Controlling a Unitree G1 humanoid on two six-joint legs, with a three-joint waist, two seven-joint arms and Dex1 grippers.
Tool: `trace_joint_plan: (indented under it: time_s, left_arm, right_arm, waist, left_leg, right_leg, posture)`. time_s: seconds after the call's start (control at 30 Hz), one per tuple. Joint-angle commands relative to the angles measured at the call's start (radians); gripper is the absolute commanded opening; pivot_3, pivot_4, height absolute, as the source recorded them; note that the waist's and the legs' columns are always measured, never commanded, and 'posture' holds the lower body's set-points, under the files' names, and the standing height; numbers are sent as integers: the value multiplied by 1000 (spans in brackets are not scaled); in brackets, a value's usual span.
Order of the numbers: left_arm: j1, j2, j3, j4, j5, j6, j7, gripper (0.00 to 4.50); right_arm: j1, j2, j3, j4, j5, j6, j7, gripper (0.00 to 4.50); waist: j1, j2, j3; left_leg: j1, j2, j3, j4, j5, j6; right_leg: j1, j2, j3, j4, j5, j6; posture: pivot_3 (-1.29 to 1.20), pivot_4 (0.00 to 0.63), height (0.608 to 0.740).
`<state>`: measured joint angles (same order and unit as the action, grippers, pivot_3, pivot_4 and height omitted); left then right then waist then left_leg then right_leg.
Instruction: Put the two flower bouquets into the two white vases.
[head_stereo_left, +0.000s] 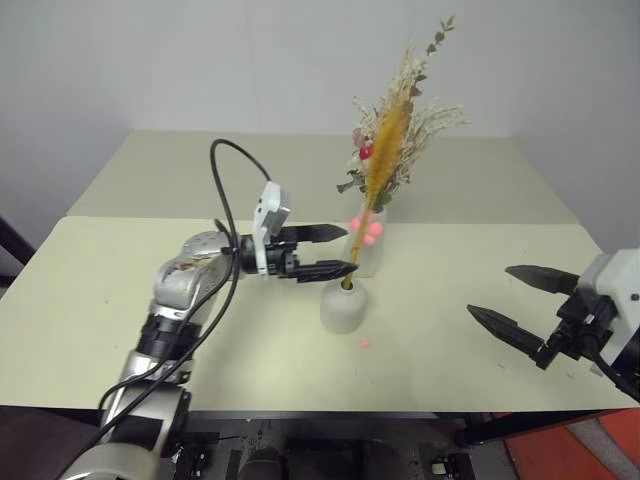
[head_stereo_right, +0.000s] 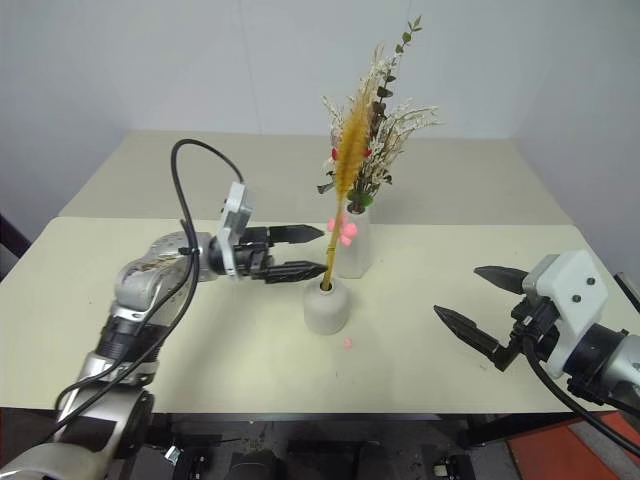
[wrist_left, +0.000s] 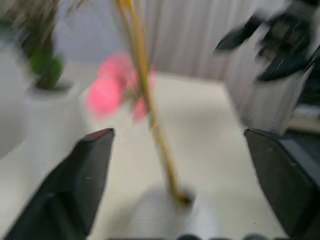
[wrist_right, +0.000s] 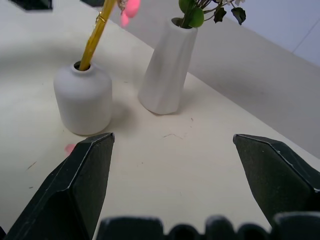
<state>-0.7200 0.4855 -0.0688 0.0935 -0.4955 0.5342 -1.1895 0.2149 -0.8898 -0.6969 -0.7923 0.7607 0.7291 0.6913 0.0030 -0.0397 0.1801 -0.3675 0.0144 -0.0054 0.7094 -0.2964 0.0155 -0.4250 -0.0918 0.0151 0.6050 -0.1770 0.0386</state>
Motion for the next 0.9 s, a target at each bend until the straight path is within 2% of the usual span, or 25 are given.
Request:
trace_joint_plan:
  time_s: [0.03, 0.27, 0.47, 0.73, 0.9]
  left_arm:
    - [17, 50, 53, -52, 1, -22, 19, 4470]
    - [100, 277, 211, -125, -11, -64, -9, 4470]
    - [202, 444, 311, -177, -9, -102, -53, 4470]
    - [289, 539, 418, -219, -43, -101, -55, 4470]
    - [318, 552, 442, -244, -41, -96, -35, 4470]
  right_arm:
    - [0, -4, -31, -1, -9, -27, 10, 4500]
    - [-11, -45, -70, 57, -15, -26, 69, 4500]
    - [12, -89, -157, 130, -6, -31, 199, 4500]
    - [34, -136, -255, 221, -21, -26, 329, 4500]
    - [25, -148, -241, 258, -64, -42, 338, 4500]
  waist:
    - [2, 0, 0]
    - [0, 0, 0]
    - [3, 1, 0]
    - [7, 1, 1]
    - [6, 1, 1]
  left_leg:
    - [0, 0, 0, 0, 0, 0]
    - [-1, 0, 0, -1, 0, 0]
    - [0, 1, 1, -1, 0, 0]
    - [0, 1, 1, -1, 0, 0]
    - [0, 1, 2, -2, 0, 0]
  right_leg:
    - [0, 0, 0, 0, 0, 0]
    - [-1, 0, 0, 0, 0, 0]
    - [-1, 0, 0, -1, -2, 3]
    - [-1, 0, -1, -1, -3, 5]
    - [-1, 0, -1, -2, -3, 5]
  posture:
    - [0, 150, 740]
    - [0, 150, 740]
    - [0, 150, 740]
    - [0, 150, 740]
    - [0, 150, 740]
